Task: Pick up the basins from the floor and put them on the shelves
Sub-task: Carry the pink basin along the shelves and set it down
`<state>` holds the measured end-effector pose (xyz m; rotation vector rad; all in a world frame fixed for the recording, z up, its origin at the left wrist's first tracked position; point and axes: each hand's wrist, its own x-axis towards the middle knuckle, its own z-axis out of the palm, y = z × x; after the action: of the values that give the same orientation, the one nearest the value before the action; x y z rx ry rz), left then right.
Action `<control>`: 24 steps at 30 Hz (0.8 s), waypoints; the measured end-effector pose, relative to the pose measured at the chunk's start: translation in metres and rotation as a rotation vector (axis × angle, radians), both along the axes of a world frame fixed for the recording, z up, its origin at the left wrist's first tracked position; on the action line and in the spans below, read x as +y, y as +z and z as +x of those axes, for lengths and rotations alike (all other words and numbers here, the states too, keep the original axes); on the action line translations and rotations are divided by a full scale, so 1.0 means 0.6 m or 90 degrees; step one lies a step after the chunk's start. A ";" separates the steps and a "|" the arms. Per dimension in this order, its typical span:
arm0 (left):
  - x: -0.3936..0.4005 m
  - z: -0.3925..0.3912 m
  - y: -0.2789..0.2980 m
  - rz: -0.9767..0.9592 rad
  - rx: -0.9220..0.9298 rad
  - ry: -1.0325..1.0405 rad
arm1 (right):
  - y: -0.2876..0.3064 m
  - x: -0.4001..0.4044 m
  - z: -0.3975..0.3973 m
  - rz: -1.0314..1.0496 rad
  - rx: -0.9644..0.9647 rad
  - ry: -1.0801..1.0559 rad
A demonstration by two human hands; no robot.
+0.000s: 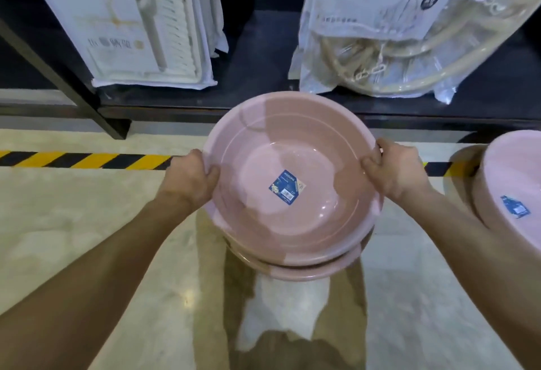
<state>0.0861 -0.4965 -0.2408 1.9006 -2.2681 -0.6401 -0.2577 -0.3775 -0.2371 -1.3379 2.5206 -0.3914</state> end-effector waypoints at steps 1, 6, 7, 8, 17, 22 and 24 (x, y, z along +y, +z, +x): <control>0.003 -0.004 -0.011 0.000 0.000 -0.007 | -0.009 0.004 -0.004 -0.013 0.004 -0.006; 0.022 -0.014 -0.042 0.009 0.003 -0.023 | -0.027 0.030 -0.012 -0.036 0.017 -0.008; 0.024 -0.013 -0.043 0.005 -0.001 -0.024 | -0.029 0.033 -0.009 -0.027 0.023 0.001; 0.026 -0.011 -0.044 0.003 -0.008 -0.022 | -0.031 0.035 -0.005 -0.008 0.028 0.011; 0.032 0.001 -0.085 0.009 -0.126 -0.009 | -0.064 0.053 0.015 0.080 0.032 -0.020; 0.034 0.007 -0.099 0.018 -0.140 0.010 | -0.079 0.055 0.025 0.108 0.063 -0.023; 0.035 0.008 -0.101 0.032 -0.125 0.016 | -0.085 0.055 0.027 0.118 0.065 -0.021</control>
<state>0.0910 -0.4754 -0.3016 2.0975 -2.3584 -0.5326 -0.2413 -0.3447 -0.2882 -1.2764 2.5903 -0.0953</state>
